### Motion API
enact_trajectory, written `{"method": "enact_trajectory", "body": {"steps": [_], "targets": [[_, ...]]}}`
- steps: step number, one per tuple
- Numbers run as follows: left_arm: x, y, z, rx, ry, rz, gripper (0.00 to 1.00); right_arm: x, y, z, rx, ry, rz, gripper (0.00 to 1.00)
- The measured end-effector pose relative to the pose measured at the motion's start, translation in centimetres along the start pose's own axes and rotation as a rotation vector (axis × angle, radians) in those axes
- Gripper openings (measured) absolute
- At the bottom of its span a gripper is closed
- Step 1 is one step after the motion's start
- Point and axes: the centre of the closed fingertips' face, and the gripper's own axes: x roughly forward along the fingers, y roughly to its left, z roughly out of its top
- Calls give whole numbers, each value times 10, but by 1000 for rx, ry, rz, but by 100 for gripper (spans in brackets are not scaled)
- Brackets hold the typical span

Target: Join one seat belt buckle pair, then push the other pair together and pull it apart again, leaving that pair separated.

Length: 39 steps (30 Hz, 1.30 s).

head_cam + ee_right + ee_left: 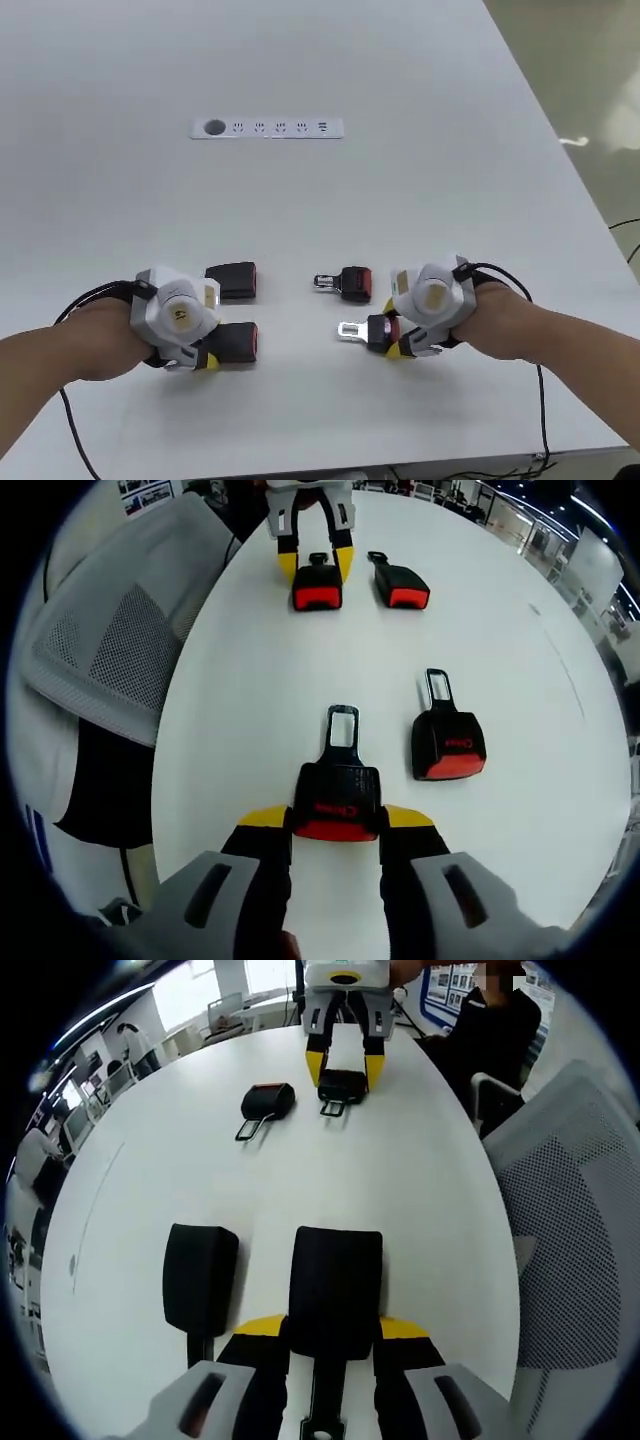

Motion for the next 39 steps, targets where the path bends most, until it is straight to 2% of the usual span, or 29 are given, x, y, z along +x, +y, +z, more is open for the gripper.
{"method": "enact_trajectory", "body": {"steps": [11, 16, 21, 30, 33, 39], "targets": [[1, 1, -1, -15, -12, -17, 33, 9, 8, 30, -13, -39, 7, 32], [-1, -2, 2, -15, -16, -17, 33, 18, 7, 39, -9, -54, 6, 32], [-2, -3, 2, -20, -15, -15, 33, 23, 14, 57, -17, -74, 14, 32], [-2, -2, 1, -27, -20, -14, 33, 37, 15, 86, -44, -95, 19, 32], [-1, 0, 0, -28, -16, -16, 33, 41, 16, 95, -28, -106, 17, 32], [0, 1, -1, -24, -11, -17, 33, 45, 16, 104, -47, -102, 20, 31]]}}
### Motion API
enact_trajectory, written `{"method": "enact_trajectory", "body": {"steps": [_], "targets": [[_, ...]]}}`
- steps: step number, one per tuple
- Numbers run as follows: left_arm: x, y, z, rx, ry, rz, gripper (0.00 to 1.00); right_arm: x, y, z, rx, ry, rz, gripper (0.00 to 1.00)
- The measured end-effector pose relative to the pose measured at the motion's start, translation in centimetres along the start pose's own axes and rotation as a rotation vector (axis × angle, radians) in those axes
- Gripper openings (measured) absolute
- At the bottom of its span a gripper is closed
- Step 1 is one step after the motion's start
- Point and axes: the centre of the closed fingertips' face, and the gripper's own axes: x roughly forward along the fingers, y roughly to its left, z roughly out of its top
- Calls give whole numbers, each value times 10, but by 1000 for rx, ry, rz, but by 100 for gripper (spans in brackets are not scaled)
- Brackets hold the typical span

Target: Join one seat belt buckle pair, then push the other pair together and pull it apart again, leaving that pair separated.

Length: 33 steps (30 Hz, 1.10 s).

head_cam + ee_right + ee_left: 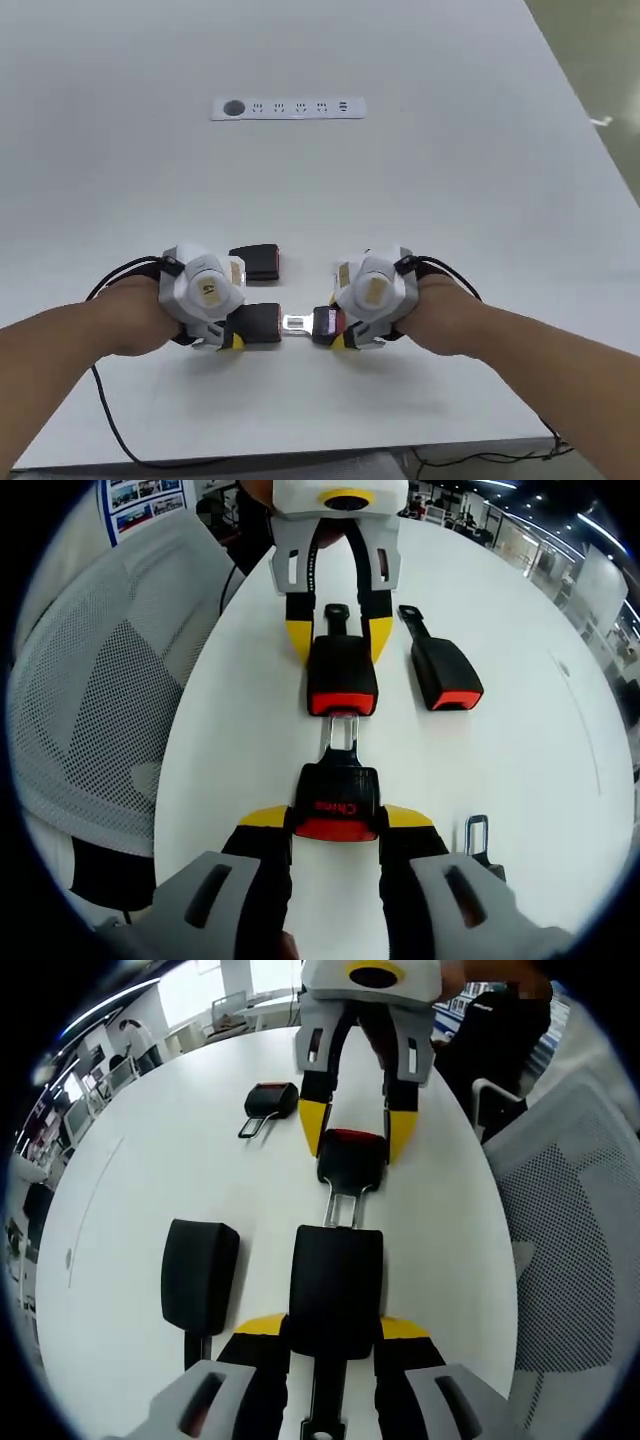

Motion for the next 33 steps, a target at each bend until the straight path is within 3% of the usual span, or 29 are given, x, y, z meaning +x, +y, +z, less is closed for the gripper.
{"method": "enact_trajectory", "body": {"steps": [10, 18, 24, 33], "targets": [[1, 2, -3, -3, 5, 1, 33, 7, -5, 14, -43, 12, -8, 31], [2, 3, -4, 3, -5, -4, 33, 7, -3, 14, -10, -23, -4, 31], [1, 0, 0, 45, 3, -20, 32, 7, -5, 14, -7, -40, 10, 30], [1, 0, 1, 64, 12, -36, 31, 11, -8, 18, -4, -19, 22, 29]]}}
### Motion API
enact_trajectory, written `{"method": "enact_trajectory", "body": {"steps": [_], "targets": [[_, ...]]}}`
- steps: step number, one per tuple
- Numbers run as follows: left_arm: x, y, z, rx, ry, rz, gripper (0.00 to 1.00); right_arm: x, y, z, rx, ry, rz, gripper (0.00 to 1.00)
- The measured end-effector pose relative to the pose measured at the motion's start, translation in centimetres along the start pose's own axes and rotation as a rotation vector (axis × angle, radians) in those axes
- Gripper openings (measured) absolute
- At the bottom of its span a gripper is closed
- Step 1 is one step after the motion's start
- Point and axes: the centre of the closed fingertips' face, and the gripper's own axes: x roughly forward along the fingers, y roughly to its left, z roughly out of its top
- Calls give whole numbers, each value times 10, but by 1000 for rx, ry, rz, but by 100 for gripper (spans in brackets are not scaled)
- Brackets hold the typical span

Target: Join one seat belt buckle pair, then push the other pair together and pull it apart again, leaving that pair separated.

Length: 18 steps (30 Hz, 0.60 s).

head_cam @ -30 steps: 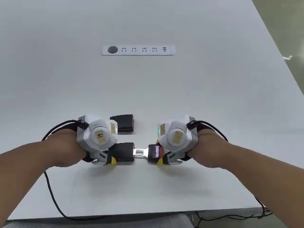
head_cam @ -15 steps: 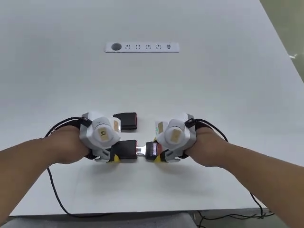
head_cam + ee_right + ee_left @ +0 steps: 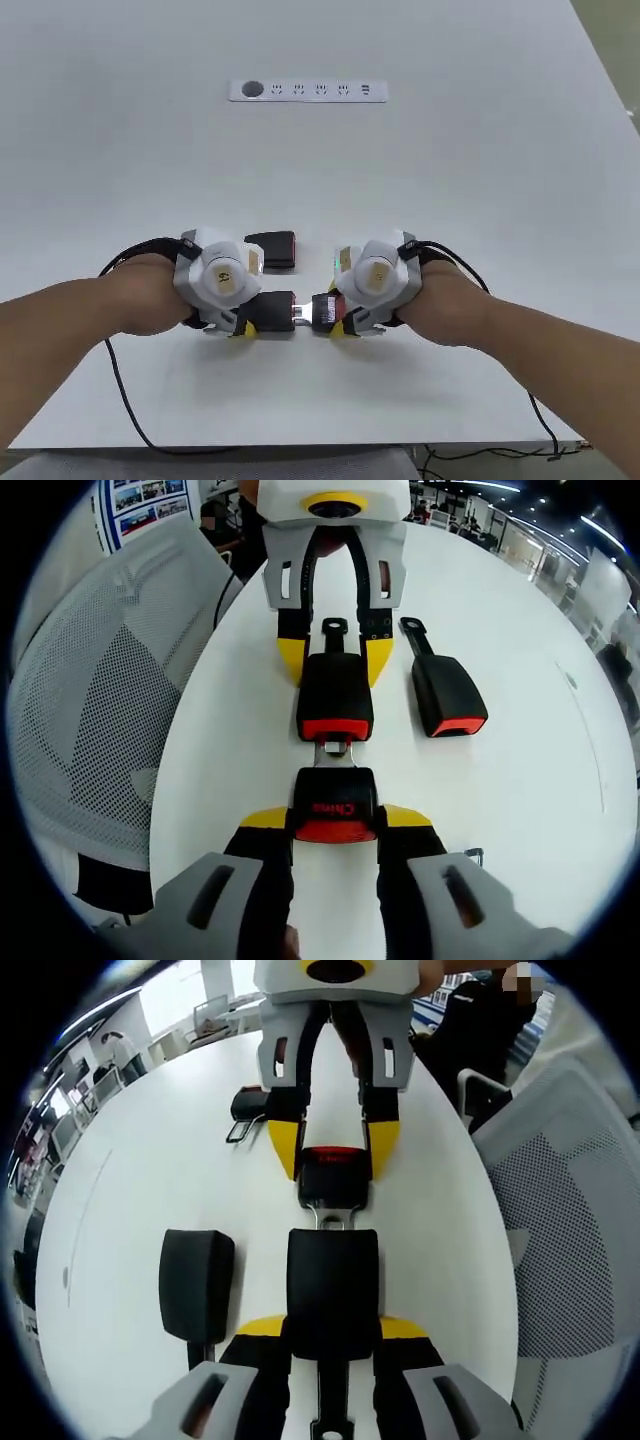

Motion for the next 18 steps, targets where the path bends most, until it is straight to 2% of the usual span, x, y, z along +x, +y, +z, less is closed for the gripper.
{"method": "enact_trajectory", "body": {"steps": [5, 9, 18], "targets": [[0, 0, 0, -3, -11, 3, 31, 0, 0, 2, 6, 1, 0, 29], [0, 0, 0, 6, -6, 0, 31, 3, 0, 3, -35, 29, 15, 29], [0, 0, 0, 11, -14, -3, 31, 2, 0, 3, -23, 39, 20, 29]]}}
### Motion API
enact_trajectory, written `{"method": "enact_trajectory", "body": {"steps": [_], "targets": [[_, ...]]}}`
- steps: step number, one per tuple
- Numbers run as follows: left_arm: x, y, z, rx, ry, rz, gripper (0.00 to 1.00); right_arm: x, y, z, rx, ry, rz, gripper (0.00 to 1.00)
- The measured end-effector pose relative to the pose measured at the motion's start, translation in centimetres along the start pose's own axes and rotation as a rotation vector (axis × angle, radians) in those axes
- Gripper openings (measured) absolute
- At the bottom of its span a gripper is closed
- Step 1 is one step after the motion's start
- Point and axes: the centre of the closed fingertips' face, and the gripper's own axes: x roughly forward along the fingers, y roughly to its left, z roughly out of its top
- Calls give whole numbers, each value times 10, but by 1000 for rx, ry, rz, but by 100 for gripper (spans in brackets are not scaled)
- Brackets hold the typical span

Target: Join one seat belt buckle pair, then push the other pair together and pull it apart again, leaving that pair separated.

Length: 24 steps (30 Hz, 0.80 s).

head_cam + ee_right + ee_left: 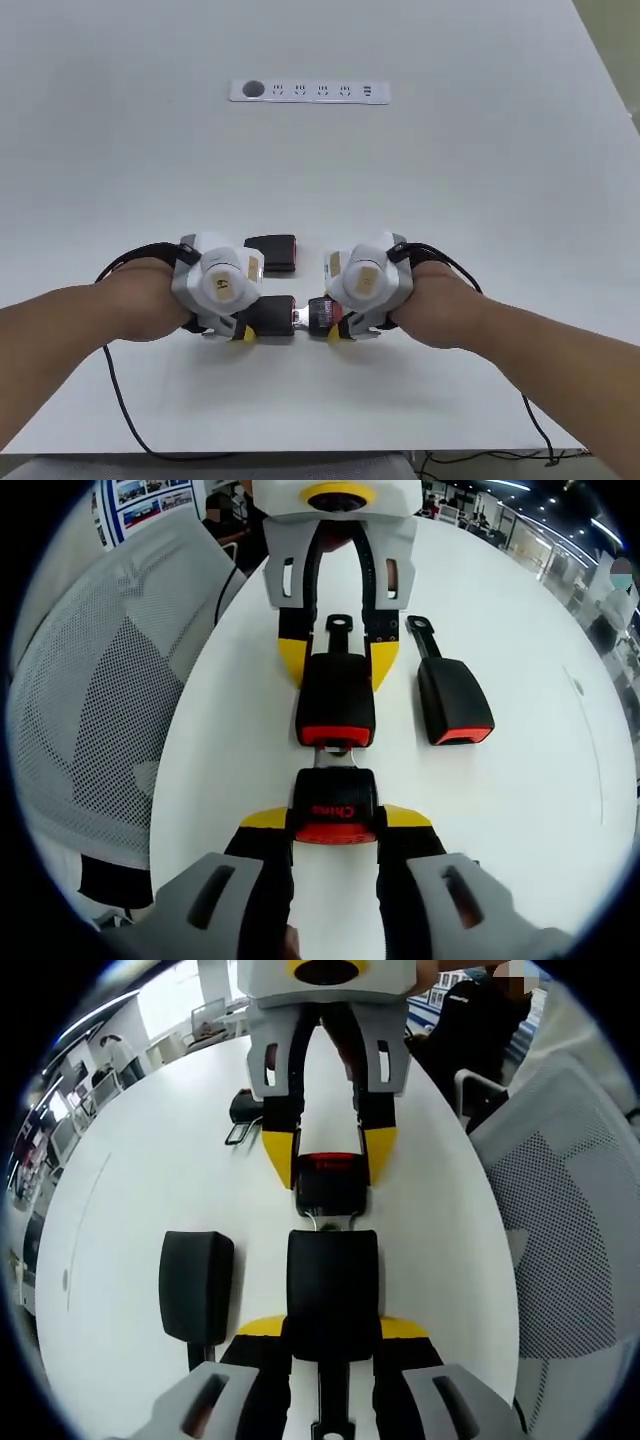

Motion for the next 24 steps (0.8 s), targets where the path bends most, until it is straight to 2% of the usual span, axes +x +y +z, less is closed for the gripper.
{"method": "enact_trajectory", "body": {"steps": [2, 4, 6, 8, 9, 24], "targets": [[0, 0, 0, 1, -3, 0, 31, 0, 0, 0, 2, 4, -3, 29], [0, 0, 1, 1, -4, 2, 31, 4, 1, 7, 33, -24, 3, 29], [0, 0, 1, 3, 3, 2, 31, 7, 1, 11, 6, -9, -7, 29], [1, 0, -1, 7, 4, -1, 31, 8, -4, 10, 21, -19, -10, 29], [0, 0, -2, 4, 8, 0, 31, 6, -4, 5, 16, -4, -6, 29], [1, 0, -3, 1, 10, 3, 31, 9, -2, 9, 20, 4, -22, 29]]}}
